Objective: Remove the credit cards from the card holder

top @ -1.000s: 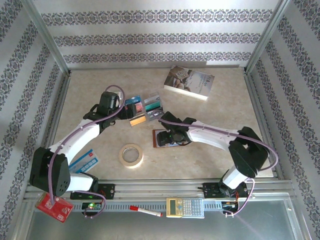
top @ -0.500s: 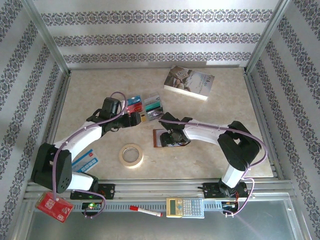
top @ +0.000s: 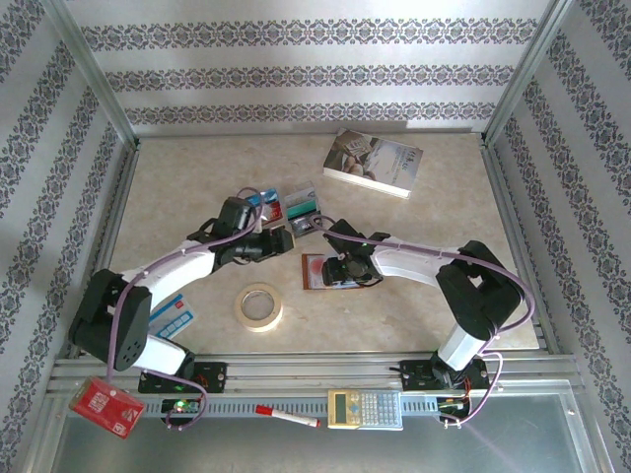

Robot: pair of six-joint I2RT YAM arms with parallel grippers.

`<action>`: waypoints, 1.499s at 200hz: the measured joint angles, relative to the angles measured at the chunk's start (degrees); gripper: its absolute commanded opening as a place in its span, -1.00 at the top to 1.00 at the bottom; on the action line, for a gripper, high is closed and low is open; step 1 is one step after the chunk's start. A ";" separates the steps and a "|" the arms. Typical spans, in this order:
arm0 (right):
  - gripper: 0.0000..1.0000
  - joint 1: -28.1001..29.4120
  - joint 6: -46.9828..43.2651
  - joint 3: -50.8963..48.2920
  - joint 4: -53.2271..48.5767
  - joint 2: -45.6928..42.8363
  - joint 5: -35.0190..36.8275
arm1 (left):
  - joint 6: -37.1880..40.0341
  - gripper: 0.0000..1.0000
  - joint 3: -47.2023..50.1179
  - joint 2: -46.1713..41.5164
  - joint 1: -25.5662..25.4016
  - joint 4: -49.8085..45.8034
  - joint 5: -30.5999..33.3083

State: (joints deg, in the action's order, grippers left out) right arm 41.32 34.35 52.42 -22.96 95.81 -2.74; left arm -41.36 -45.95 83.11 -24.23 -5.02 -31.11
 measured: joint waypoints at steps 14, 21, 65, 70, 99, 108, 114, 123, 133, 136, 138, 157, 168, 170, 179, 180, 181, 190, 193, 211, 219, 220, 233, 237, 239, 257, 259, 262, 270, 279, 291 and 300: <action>-0.11 -0.52 0.02 -0.85 1.01 -0.57 -0.94 | -2.23 0.06 0.22 1.27 -2.34 1.68 -0.26; -0.09 -0.72 0.07 -1.27 1.51 -0.85 -1.38 | -3.23 0.11 0.24 2.03 -3.41 2.51 -0.28; 0.02 -1.20 0.20 -2.25 3.15 -1.44 -2.21 | -8.37 0.46 0.28 9.33 -8.11 8.41 -0.46; 0.03 -1.20 0.17 -2.25 3.13 -1.44 -2.14 | -8.70 0.50 0.28 10.38 -8.41 9.20 -0.63; 0.04 -0.63 0.17 -2.25 3.08 -1.44 -0.94 | -9.79 0.65 -0.20 15.87 -9.60 12.02 -1.70; 0.04 -0.33 0.17 -2.25 3.08 -1.44 -0.50 | -9.92 0.67 -0.31 16.94 -9.86 12.24 -1.70; 0.04 -0.20 0.17 -2.23 3.08 -1.44 -0.09 | -9.94 0.68 -0.37 17.40 -9.90 12.24 -1.64; 0.05 0.09 0.20 -2.25 3.08 -1.44 0.37 | -9.99 0.70 -0.39 17.79 -9.90 12.15 -1.46; 0.08 0.33 0.22 -2.23 3.06 -1.49 0.94 | -9.97 0.73 -0.59 17.79 -9.92 11.89 -0.96; 0.08 0.39 0.24 -2.23 3.06 -1.51 1.07 | -9.97 0.75 -0.68 17.79 -9.92 11.78 -0.81; 0.08 0.48 0.28 -2.23 3.04 -1.55 1.22 | -9.97 0.75 -0.72 17.79 -9.92 11.65 -0.66; 0.08 1.31 0.85 -2.34 2.86 -2.01 3.06 | -9.92 0.75 -1.33 17.92 -9.92 10.29 0.46; 0.08 2.19 1.33 -2.75 2.62 -2.82 5.11 | -9.90 0.75 -1.44 17.92 -9.94 9.88 0.81; 0.08 2.36 1.40 -2.89 2.54 -3.04 5.42 | -9.90 0.75 -1.44 17.92 -9.94 9.88 0.87; 0.08 2.91 1.79 -3.39 1.95 -4.28 7.30 | -9.90 0.75 -1.55 17.94 -9.94 9.73 1.01; 0.08 2.93 1.84 -3.43 1.95 -4.37 7.45 | -9.88 0.75 -1.55 17.92 -9.94 9.73 1.03; 0.08 2.97 1.88 -3.45 1.92 -4.48 7.58 | -9.88 0.75 -1.55 17.92 -9.94 9.70 1.05; 0.07 3.26 2.38 -3.85 1.38 -6.08 9.33 | -9.88 0.75 -1.70 17.92 -9.94 9.55 1.16; 0.07 3.39 2.60 -3.93 1.25 -6.62 9.86 | -9.88 0.75 -1.77 17.94 -9.94 9.51 1.16; 0.07 3.45 3.72 -4.31 0.57 -10.16 13.11 | -9.75 0.74 -2.12 18.10 -9.94 9.07 1.11; 0.06 3.45 4.28 -4.59 0.52 -11.78 14.38 | -9.60 0.73 -2.34 18.18 -9.94 8.85 1.11; 0.06 3.45 4.37 -4.61 0.55 -11.89 14.49 | -9.60 0.73 -2.38 18.21 -9.94 8.83 1.09; 0.06 3.41 4.94 -5.18 0.48 -13.86 15.80 | -9.22 0.71 -2.93 18.34 -9.94 8.31 0.96; 0.06 3.41 5.05 -5.35 0.48 -14.23 15.98 | -9.18 0.69 -3.13 18.45 -9.94 8.15 0.92; 0.06 3.39 5.20 -5.46 0.48 -14.45 16.06 | -8.98 0.69 -3.23 18.45 -9.94 8.02 0.90; 0.06 2.64 6.14 -6.62 0.66 -15.45 16.17 | -8.33 0.64 -4.09 18.53 -9.94 7.13 0.46; 0.06 2.60 6.29 -6.80 0.70 -15.54 16.17 | -8.13 0.64 -4.20 18.53 -9.94 7.04 0.37; 0.06 2.38 6.40 -7.08 0.76 -15.58 16.15 | -8.11 0.62 -4.33 18.53 -9.94 6.95 0.22; 0.06 1.92 6.69 -7.67 0.83 -15.63 15.93 | -7.72 0.61 -4.79 18.53 -9.99 6.60 -0.11; 0.06 1.49 7.04 -8.24 0.90 -15.63 15.69 | -7.30 0.60 -5.40 18.53 -10.16 6.21 -0.31; 0.06 1.11 7.54 -8.74 0.98 -15.67 15.34 | -6.69 0.57 -6.51 18.53 -10.62 5.57 -0.59; 0.06 0.76 7.76 -8.94 1.07 -15.69 15.13 | -6.25 0.56 -7.32 18.56 -11.06 5.31 -0.83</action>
State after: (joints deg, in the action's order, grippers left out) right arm 42.09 42.11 43.48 -21.89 80.12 12.38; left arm -47.62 -53.28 101.67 -35.29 0.30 -31.94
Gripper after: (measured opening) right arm 0.469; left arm 0.213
